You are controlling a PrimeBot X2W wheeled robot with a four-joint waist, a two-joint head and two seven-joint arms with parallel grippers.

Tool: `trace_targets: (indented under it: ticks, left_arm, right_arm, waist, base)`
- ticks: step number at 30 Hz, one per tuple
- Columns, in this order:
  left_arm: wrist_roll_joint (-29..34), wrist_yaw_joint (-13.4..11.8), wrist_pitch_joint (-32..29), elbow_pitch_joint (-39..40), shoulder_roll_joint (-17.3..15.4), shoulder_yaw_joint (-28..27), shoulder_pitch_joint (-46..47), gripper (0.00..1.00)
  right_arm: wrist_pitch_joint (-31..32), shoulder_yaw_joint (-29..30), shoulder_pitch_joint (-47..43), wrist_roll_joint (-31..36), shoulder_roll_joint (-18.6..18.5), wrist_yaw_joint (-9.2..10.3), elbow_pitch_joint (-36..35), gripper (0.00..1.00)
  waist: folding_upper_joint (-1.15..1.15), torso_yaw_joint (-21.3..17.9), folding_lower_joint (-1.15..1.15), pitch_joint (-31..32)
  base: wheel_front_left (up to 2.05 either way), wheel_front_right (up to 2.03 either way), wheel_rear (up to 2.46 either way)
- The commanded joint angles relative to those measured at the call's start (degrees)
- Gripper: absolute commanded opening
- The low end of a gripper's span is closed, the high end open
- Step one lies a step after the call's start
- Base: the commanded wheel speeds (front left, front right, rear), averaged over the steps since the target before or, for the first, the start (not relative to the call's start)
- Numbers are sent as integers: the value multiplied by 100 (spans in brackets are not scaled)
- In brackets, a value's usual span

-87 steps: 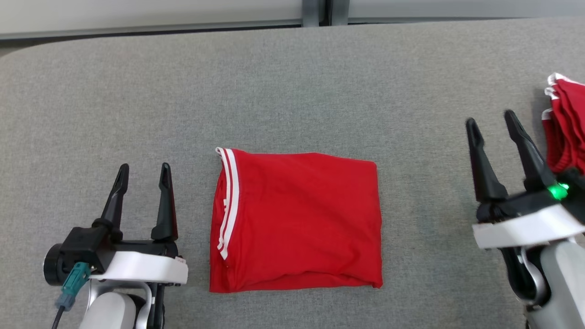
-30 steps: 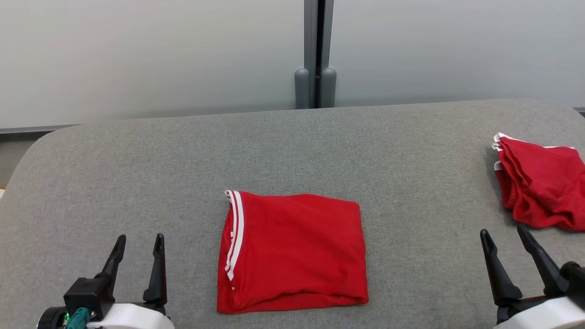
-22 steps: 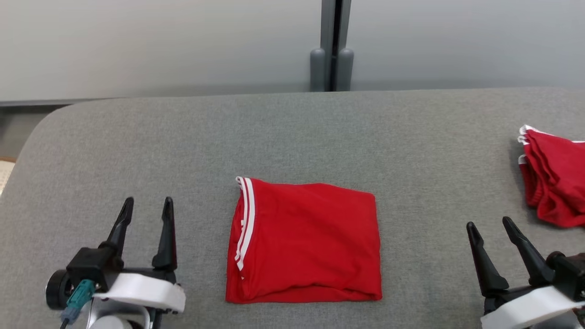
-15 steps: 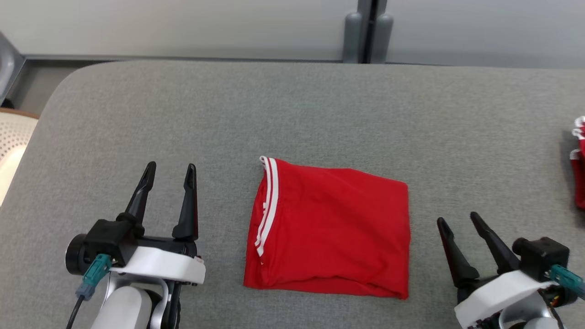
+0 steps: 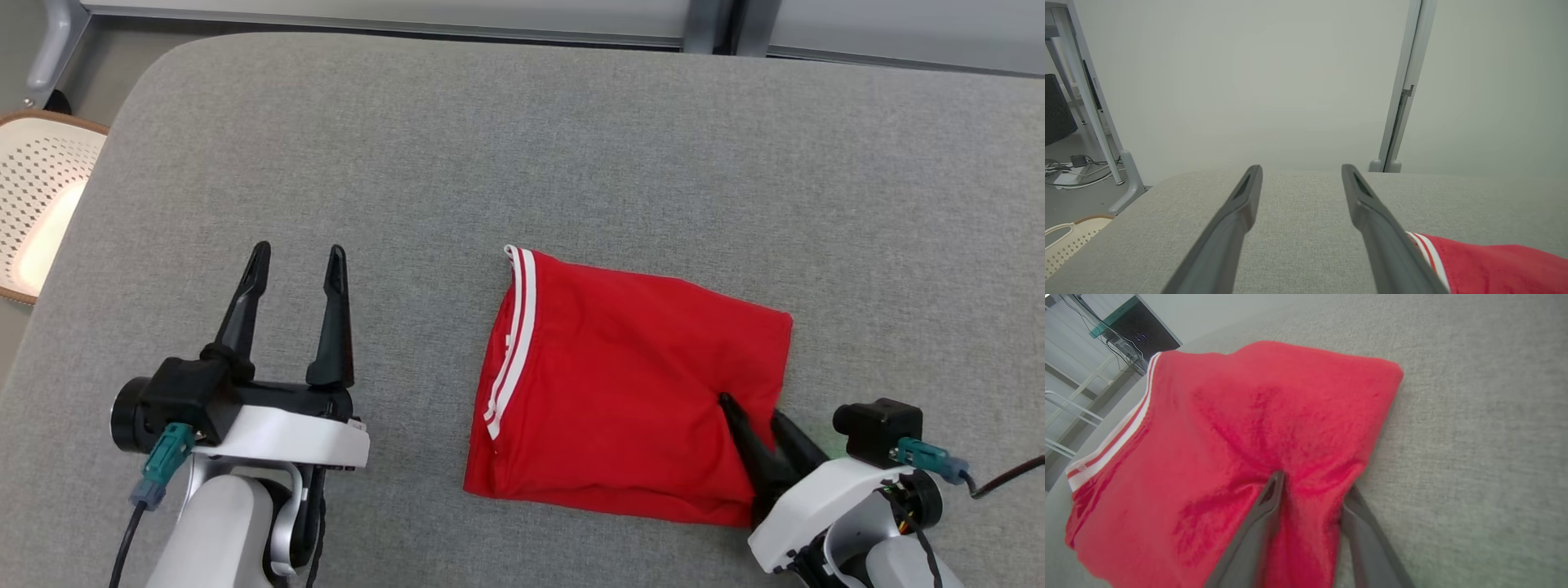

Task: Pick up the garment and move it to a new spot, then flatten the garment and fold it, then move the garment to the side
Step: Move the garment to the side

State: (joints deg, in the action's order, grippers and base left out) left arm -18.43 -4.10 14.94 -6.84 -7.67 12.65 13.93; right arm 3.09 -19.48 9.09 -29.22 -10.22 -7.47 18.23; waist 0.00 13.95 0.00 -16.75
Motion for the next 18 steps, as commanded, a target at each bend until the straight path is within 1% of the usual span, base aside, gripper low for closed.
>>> trace_targets:
  ticks: [1,3,6,8,12,15,18]
  left_arm:
    - [84,34,26,79,-21,-38,98,100]
    - [102,37,26,113,-38,-52,91,100]
    - [171,2,27,238,-88,-115,69,100]
    - [214,-31,28,343,-146,-143,38,100]
    - [284,-53,-9,572,-258,-158,9,100]
    - [338,-77,-114,750,-351,-145,30,100]
    - [367,-75,-204,915,-376,-95,121,100]
  right_arm:
    - [76,-221,-262,-104,97,-4,331,0]
    - [16,-220,-215,-63,59,-3,280,0]
    - [-108,-306,-71,37,-92,-2,126,0]
    - [-158,-345,44,-35,-190,5,6,0]
    - [-250,-441,228,-42,-508,6,-214,0]
    - [-274,-400,322,-37,-841,5,-320,0]
    - [-277,-212,435,-13,-1191,3,-408,0]
  waist:
    - [0,-95,0,-13]
    - [0,-151,0,-25]
    - [0,-438,0,-60]
    - [0,-725,0,-96]
    - [0,-1408,0,-171]
    - [0,-1908,0,-225]
    - [0,-2282,0,-327]
  base:
    - [0,0,0]
    - [0,0,0]
    - [0,0,0]
    - [0,0,0]
    - [0,0,0]
    - [0,0,0]
    - [0,0,0]
